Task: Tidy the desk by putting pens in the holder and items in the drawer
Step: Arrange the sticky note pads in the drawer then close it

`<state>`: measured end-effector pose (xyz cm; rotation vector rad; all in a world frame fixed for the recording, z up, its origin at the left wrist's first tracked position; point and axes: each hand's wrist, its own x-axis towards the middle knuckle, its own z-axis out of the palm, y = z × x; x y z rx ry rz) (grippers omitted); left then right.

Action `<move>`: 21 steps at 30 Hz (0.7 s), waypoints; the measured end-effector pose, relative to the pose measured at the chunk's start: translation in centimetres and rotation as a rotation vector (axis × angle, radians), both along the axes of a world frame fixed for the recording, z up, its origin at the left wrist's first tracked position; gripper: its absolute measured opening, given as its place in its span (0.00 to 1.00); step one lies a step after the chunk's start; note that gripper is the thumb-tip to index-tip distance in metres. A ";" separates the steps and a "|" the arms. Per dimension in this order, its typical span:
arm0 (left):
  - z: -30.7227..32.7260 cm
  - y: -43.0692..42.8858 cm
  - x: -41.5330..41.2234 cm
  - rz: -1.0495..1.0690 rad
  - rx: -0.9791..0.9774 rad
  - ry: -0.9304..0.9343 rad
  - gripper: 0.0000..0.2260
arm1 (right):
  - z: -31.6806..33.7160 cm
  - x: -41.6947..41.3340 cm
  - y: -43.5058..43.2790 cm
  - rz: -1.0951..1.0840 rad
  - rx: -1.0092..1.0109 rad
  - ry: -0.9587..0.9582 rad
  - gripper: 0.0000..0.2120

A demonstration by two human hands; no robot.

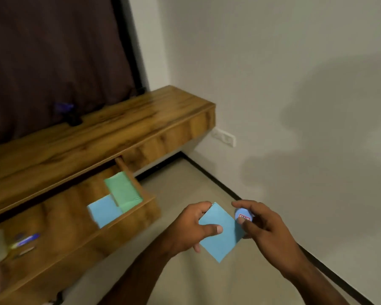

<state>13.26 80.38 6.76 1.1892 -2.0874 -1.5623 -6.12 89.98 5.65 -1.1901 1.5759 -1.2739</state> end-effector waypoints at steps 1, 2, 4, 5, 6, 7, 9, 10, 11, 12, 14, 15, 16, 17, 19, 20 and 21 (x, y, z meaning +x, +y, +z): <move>0.3 -0.2 2.6 0.036 -0.015 -0.011 0.11 | 0.2 2.2 -1.3 0.052 0.007 -0.002 0.13; 0.6 -0.3 5.3 0.077 -0.028 -0.020 0.11 | 0.2 4.4 -2.5 0.103 0.017 -0.004 0.14; 1.0 -0.5 9.5 0.149 -0.053 -0.031 0.12 | 0.5 8.1 -4.6 0.185 0.037 -0.017 0.14; 1.1 -0.7 11.6 0.192 -0.065 -0.043 0.12 | 0.7 10.0 -5.8 0.232 0.049 -0.019 0.14; 1.0 -0.9 13.5 0.224 -0.079 -0.068 0.13 | 0.7 11.8 -6.8 0.277 0.061 -0.021 0.14; 0.9 -1.2 15.3 0.250 -0.086 -0.088 0.14 | 0.8 13.5 -7.9 0.325 0.075 -0.023 0.13; 0.6 -1.8 17.9 0.282 -0.079 -0.094 0.15 | 0.9 16.0 -9.9 0.422 0.100 -0.046 0.13; 0.3 -2.2 19.0 0.312 -0.073 -0.088 0.15 | 0.9 17.1 -11.1 0.475 0.110 -0.057 0.13; -0.2 -2.7 19.9 0.350 -0.070 -0.086 0.14 | 0.8 18.0 -12.3 0.523 0.120 -0.068 0.12; -0.6 -3.3 20.7 0.396 -0.059 -0.085 0.14 | 0.6 18.9 -13.6 0.564 0.134 -0.073 0.12; -1.6 -4.8 22.0 0.471 -0.047 -0.111 0.14 | -0.1 20.3 -16.1 0.620 0.154 -0.076 0.11; -2.1 -5.8 22.5 0.500 -0.049 -0.136 0.15 | -0.6 20.9 -17.6 0.649 0.155 -0.074 0.11; -2.4 -6.7 22.9 0.528 -0.045 -0.147 0.15 | -1.0 21.3 -19.0 0.678 0.155 -0.072 0.10; -2.6 -7.7 23.2 0.555 -0.041 -0.144 0.14 | -1.3 21.7 -20.5 0.700 0.159 -0.074 0.10; -2.5 -9.6 23.7 0.600 -0.013 -0.128 0.13 | -1.7 22.3 -23.0 0.725 0.180 -0.104 0.09; -2.5 -10.7 23.9 0.615 -0.011 -0.146 0.13 | -1.7 22.6 -24.3 0.740 0.200 -0.135 0.09; -2.6 -11.5 24.3 0.613 -0.040 -0.197 0.13 | -1.7 22.8 -25.2 0.755 0.212 -0.157 0.09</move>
